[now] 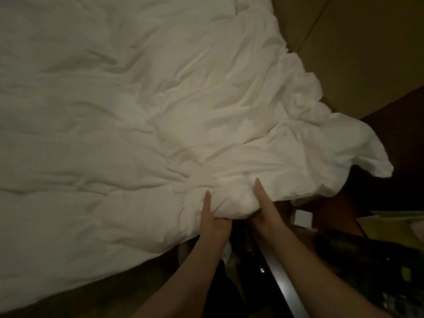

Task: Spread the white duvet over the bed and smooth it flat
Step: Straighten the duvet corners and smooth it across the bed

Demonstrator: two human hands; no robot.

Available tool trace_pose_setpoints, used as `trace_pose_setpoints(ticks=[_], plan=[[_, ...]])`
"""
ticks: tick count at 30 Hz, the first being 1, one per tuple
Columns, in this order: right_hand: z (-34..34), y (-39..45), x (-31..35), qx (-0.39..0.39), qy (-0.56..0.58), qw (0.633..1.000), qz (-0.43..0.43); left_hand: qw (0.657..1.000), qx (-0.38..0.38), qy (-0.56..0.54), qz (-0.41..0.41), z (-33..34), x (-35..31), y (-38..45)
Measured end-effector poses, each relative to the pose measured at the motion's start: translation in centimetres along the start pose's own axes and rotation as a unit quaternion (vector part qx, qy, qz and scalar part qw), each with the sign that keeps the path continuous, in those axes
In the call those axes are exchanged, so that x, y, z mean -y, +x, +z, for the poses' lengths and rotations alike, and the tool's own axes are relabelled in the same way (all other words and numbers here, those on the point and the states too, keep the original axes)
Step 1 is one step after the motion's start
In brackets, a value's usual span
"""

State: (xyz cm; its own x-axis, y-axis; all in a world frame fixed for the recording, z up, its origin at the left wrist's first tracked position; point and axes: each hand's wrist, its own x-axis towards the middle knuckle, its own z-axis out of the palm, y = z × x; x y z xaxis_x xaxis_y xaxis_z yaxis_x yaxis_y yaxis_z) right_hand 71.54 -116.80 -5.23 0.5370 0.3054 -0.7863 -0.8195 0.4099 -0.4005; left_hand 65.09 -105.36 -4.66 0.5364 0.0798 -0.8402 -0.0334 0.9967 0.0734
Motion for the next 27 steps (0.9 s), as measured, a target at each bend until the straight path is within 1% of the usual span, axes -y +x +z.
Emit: trace_pose_setpoints(ticks=[1,2,4,5,6,8,9,10,12,13,14,15,16,17,18,19,20,21,22,23,24,25,26,27], plan=[[1.0,-0.1,-2.3,0.020,-0.003,0.999,0.025,1.000,-0.002,-0.003,-0.012,-0.3,-0.1,-0.4],[1.8,0.0,-3.6,0.018,-0.006,1.000,0.021,1.000,-0.006,-0.012,-0.014,-0.9,-0.5,-0.8],[2.7,0.0,-4.4,-0.034,-0.040,0.998,-0.038,1.000,-0.010,-0.019,0.016,-3.5,-2.2,-1.3],[2.8,-0.3,-4.1,-0.058,-0.041,0.995,-0.074,0.999,0.006,-0.032,0.032,-5.1,-3.6,-1.5],[2.2,-0.2,-3.8,-0.078,-0.023,0.991,-0.107,0.998,0.004,-0.042,0.036,-6.3,-5.4,-1.8],[1.4,-1.0,-3.7,-0.100,-0.003,0.983,-0.151,0.999,-0.017,-0.025,0.045,-8.5,-8.4,-1.4],[1.8,-1.7,-4.6,-0.087,-0.003,0.985,-0.150,0.998,-0.035,-0.001,0.050,-9.2,-9.2,-1.1],[2.5,-2.2,-6.4,-0.058,-0.012,0.991,-0.122,0.998,-0.041,0.021,0.052,-9.3,-9.8,-1.4],[4.7,-3.3,-11.7,-0.004,-0.052,0.998,-0.026,0.997,-0.068,0.036,0.029,-9.9,-9.3,-1.8],[6.1,-4.0,-14.1,0.007,-0.076,0.997,0.004,0.995,-0.091,0.041,0.020,-10.1,-8.8,-2.5],[7.2,-4.5,-15.8,0.006,-0.077,0.997,0.019,0.993,-0.110,0.040,0.021,-10.3,-8.3,-3.4],[7.9,-4.7,-16.7,-0.004,-0.068,0.998,0.010,0.991,-0.117,0.049,0.046,-10.5,-8.1,-4.0],[8.4,-4.8,-16.9,-0.011,-0.075,0.997,-0.019,0.987,-0.122,0.061,0.086,-10.8,-8.2,-5.0],[8.6,-5.0,-16.8,-0.031,-0.096,0.993,-0.061,0.984,-0.120,0.068,0.112,-11.5,-8.5,-5.7],[8.4,-5.2,-16.8,-0.064,-0.116,0.987,-0.094,0.983,-0.115,0.076,0.120,-11.8,-8.8,-6.4],[7.7,-5.2,-17.3,-0.113,-0.133,0.979,-0.105,0.987,-0.110,0.081,0.089,-12.4,-9.1,-6.6],[7.2,-5.5,-17.9,-0.160,-0.146,0.972,-0.094,0.990,-0.112,0.074,0.042,-13.3,-8.9,-6.7],[6.5,-5.8,-18.7,-0.195,-0.151,0.966,-0.072,0.992,-0.113,0.063,-0.005,-14.1,-8.9,-7.2],[5.6,-6.2,-19.1,-0.211,-0.149,0.965,-0.057,0.990,-0.113,0.083,-0.025,-14.7,-9.0,-8.4],[5.0,-6.2,-19.0,-0.194,-0.147,0.968,-0.062,0.988,-0.111,0.105,0.007,-15.3,-9.4,-9.0],[5.0,-6.1,-18.2,-0.159,-0.140,0.975,-0.068,0.995,-0.078,0.056,0.036,-16.0,-10.7,-9.6],[5.2,-6.4,-17.1,-0.141,-0.140,0.978,-0.069,0.996,-0.061,0.014,0.070,-16.8,-12.4,-10.0],[5.7,-6.8,-16.1,-0.123,-0.140,0.980,-0.067,0.993,-0.069,0.002,0.096,-17.6,-14.2,-10.2],[6.4,-7.3,-15.5,-0.092,-0.130,0.985,-0.064,0.993,-0.052,-0.033,0.099,-17.9,-15.9,-10.5]])
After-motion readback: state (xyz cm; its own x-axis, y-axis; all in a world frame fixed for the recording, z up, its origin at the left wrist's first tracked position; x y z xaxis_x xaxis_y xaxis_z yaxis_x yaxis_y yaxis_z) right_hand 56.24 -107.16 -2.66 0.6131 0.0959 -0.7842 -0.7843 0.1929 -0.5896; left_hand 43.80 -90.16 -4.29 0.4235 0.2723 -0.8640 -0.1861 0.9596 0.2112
